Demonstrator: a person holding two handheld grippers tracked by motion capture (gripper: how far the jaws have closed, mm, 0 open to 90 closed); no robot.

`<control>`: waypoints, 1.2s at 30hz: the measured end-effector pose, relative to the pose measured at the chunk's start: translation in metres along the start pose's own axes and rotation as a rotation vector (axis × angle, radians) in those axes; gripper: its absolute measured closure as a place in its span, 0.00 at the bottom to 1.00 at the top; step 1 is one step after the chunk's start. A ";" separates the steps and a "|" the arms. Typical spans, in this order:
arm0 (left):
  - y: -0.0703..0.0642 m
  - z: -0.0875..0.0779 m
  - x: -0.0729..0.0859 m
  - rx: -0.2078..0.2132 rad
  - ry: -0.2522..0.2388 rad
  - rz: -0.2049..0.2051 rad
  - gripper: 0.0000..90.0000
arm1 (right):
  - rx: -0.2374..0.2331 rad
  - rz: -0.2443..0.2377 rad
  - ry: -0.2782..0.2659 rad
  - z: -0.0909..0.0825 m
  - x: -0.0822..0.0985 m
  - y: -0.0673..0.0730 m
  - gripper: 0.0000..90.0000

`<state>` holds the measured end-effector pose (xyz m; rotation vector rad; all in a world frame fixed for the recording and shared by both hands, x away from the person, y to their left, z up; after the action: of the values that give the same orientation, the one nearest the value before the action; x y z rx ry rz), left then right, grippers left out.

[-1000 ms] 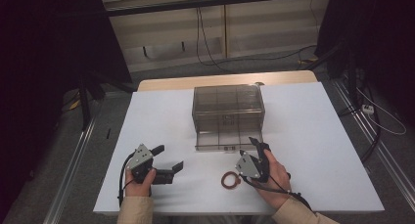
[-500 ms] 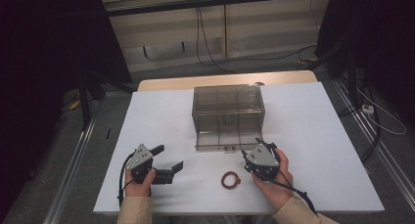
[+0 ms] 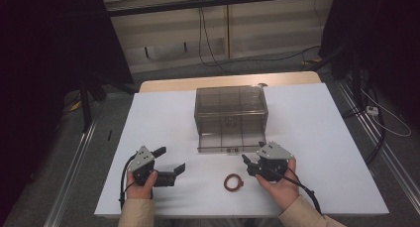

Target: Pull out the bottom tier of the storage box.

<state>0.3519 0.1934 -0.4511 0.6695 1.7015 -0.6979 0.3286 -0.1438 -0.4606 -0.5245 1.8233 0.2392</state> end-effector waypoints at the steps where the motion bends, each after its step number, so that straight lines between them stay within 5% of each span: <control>1: 0.000 0.000 0.000 0.000 0.000 0.000 0.03 | -0.011 0.010 -0.004 0.000 0.000 0.000 0.32; 23: 0.001 -0.003 -0.001 -0.005 -0.004 0.000 0.03 | -0.185 0.088 0.088 0.011 0.002 0.008 0.26; 36: 0.002 0.000 -0.001 -0.002 -0.004 -0.006 0.03 | -0.289 0.114 0.149 0.011 0.005 0.011 0.48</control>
<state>0.3534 0.1942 -0.4507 0.6610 1.7008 -0.7010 0.3318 -0.1305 -0.4702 -0.6532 1.9784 0.5603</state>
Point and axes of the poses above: each handheld gripper's, and its own axes: z roughly forward along the jaws, x roughly out of its underside, y roughly to its left, the point moved 3 cm from there along z, roughly forward along the jaws, and after that the axes turned 10 degrees about -y, right-handed, at the moved point
